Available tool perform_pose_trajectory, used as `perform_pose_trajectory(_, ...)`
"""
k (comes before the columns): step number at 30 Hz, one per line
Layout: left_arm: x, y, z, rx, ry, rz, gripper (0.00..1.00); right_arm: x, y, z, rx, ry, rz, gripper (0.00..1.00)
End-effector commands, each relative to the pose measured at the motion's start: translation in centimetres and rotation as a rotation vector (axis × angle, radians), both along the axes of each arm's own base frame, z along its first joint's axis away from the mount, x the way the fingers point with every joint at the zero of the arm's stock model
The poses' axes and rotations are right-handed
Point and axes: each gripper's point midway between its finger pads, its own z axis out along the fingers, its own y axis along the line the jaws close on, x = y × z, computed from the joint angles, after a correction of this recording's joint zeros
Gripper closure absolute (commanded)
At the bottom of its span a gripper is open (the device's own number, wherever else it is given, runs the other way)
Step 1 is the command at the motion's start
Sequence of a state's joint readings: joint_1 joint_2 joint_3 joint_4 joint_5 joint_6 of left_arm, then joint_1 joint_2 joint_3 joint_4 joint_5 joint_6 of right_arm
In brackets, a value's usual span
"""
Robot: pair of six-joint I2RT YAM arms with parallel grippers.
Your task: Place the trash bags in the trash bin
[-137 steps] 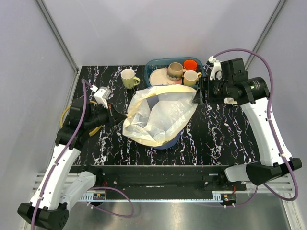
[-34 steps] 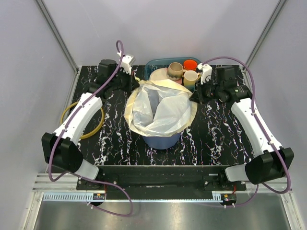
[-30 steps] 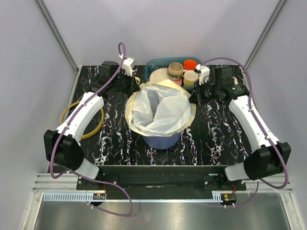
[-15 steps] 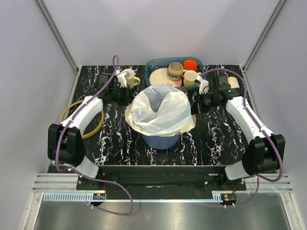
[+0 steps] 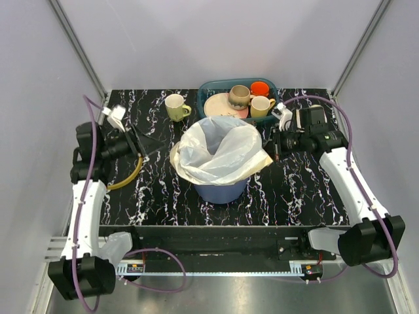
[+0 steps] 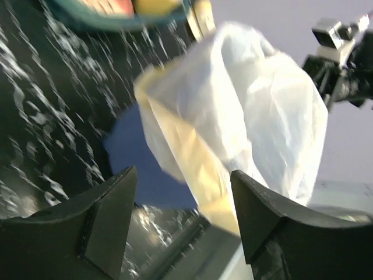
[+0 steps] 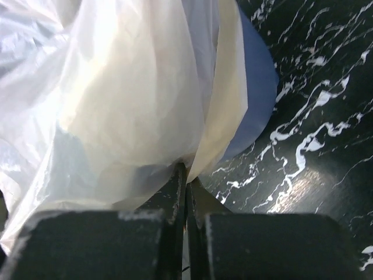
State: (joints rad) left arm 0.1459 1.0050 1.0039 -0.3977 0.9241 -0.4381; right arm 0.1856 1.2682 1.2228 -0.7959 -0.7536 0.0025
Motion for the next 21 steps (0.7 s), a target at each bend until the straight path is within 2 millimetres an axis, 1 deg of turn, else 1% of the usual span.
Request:
perform_pose_trajectory(1,-5.2,-3.2,-3.8,-0.175,0.244,-0.161,0.30,-2.4,-0.1,-0.9,0.021,0.058,0.018,1.00)
perform_pose_trajectory(3,-6.0,-3.9,-3.9,-0.205,0.259,-0.189,0.29,-2.8,0.0,-1.4,0.027,0.072,0.024,1.00)
perform_pose_trajectory(4,-5.9,-4.6,-3.3,-0.225,0.242,-0.211,0.28,-2.8,0.0,-1.5,0.029,0.080,0.025,1.00)
perform_pose_trajectory(5,-6.0,-4.8,-3.6,-0.236,0.249,-0.217,0.28,-2.8,0.1,-1.7,0.034,0.085,0.028,1.00)
perform_pose_trajectory(7,-5.6,-5.2,-3.1,-0.246,0.215,-0.223,0.29,-2.9,0.2,-2.1,0.036,0.104,0.032,1.00)
perform_pose_trajectory(9,-5.2,-5.3,-3.6,-0.262,0.241,-0.216,0.30,-3.0,0.2,-2.7,0.036,0.119,0.034,1.00)
perform_pose_trajectory(10,-4.8,-5.4,-3.3,-0.279,0.225,-0.217,0.32,-3.0,0.2,-2.9,0.036,0.125,0.032,1.00)
perform_pose_trajectory(11,-4.6,-5.5,-3.5,-0.285,0.229,-0.214,0.34,-2.9,0.2,-3.2,0.037,0.128,0.030,1.00)
perform_pose_trajectory(12,-4.8,-5.6,-4.3,-0.301,0.257,-0.220,0.35,-3.0,0.2,-3.6,0.037,0.143,0.029,1.00)
perform_pose_trajectory(13,-4.6,-5.8,-3.3,-0.335,0.227,-0.236,0.37,-3.0,0.2,-3.8,0.036,0.146,0.027,1.00)
perform_pose_trajectory(14,-5.1,-6.0,-2.8,-0.355,0.212,-0.269,0.40,-3.0,0.2,-4.0,0.033,0.158,0.026,1.00)
perform_pose_trajectory(15,-5.1,-5.5,-2.4,-0.363,0.169,-0.262,0.40,-3.0,0.2,-4.1,0.031,0.160,0.028,1.00)
perform_pose_trajectory(17,-5.1,-4.8,-2.0,-0.354,0.154,-0.238,0.36,-3.0,0.2,-4.0,0.033,0.153,0.030,1.00)
perform_pose_trajectory(18,-5.1,-4.3,-1.5,-0.350,0.126,-0.224,0.34,-2.9,0.2,-3.9,0.034,0.151,0.029,1.00)
perform_pose_trajectory(21,-5.1,-4.1,-0.3,-0.345,0.101,-0.225,0.30,-3.1,0.2,-4.1,0.032,0.161,0.031,1.00)
